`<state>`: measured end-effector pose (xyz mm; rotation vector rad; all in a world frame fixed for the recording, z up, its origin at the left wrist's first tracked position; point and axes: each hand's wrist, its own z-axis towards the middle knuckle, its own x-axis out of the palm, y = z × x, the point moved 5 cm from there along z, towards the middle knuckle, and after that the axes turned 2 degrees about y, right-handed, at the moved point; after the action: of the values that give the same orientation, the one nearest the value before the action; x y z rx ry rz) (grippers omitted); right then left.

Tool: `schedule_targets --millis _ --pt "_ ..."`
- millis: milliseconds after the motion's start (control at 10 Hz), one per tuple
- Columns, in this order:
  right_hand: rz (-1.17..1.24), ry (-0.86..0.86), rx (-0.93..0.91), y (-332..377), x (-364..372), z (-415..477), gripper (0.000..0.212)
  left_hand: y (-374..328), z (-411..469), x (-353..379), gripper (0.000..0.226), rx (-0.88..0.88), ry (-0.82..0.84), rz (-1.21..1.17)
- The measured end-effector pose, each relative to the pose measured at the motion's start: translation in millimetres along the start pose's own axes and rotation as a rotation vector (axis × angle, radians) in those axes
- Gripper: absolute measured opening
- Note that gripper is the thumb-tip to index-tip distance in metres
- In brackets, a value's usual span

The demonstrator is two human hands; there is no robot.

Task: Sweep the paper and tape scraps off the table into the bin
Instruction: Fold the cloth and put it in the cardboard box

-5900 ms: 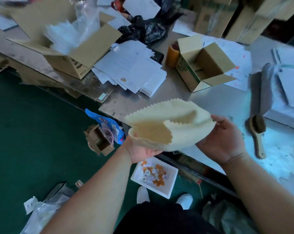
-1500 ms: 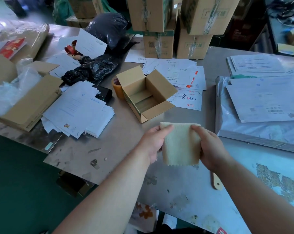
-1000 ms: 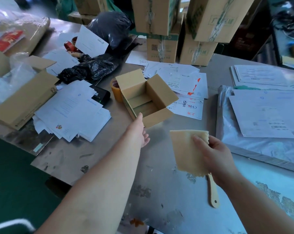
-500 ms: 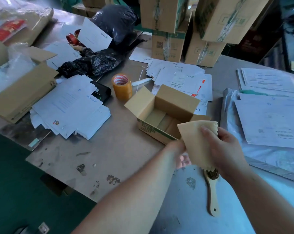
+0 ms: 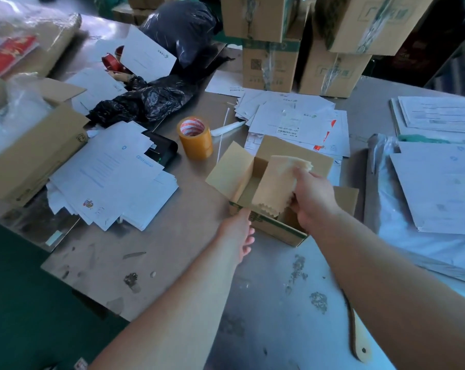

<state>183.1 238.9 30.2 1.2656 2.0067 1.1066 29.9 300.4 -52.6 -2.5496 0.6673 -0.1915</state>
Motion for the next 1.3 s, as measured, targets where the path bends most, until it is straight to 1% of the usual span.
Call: schedule_targets --millis 100,200,300,400,500,600,700,800,900,1000,1100,1200,1300 --pt "-0.035 -0.097 0.028 -14 9 17 0.031 -5 11 -2 0.035 -0.004 -0.009 0.031" --pt "-0.127 -0.085 0.097 -42 17 47 0.025 -16 21 2 0.032 0.092 -0.038 0.065" --pt "-0.101 -0.048 0.151 -49 28 48 0.017 -22 31 7 0.04 0.135 -0.059 0.12" --pt "-0.02 0.095 0.16 -47 49 47 0.012 -24 34 8 0.037 0.134 -0.077 0.166" --pt "-0.001 0.157 0.138 -47 54 50 0.015 -24 37 7 0.034 0.132 -0.064 0.207" --pt "-0.007 0.017 0.237 -68 32 67 0.029 -25 33 7 0.035 0.136 -0.067 0.248" --pt "-0.035 -0.062 0.397 -91 14 84 0.04 -20 33 7 0.047 0.113 -0.098 0.3" --pt "-0.106 -0.081 0.397 -90 9 87 0.037 -19 32 6 0.047 0.125 -0.105 0.293" --pt "-0.178 -0.053 0.306 -84 13 85 0.04 -19 31 6 0.048 0.113 -0.099 0.286" --pt "-0.147 0.026 0.22 -81 20 84 0.022 -21 30 7 0.048 0.088 -0.085 0.296" --pt "-0.08 0.06 0.232 -77 19 84 0.013 -22 28 7 0.047 0.089 -0.079 0.286" --pt "-0.05 0.13 0.276 -72 19 83 0.028 -21 28 6 0.046 0.064 -0.07 0.276" --pt "0.009 0.235 0.32 -71 27 80 0.024 -18 28 7 0.043 0.031 -0.048 0.258"
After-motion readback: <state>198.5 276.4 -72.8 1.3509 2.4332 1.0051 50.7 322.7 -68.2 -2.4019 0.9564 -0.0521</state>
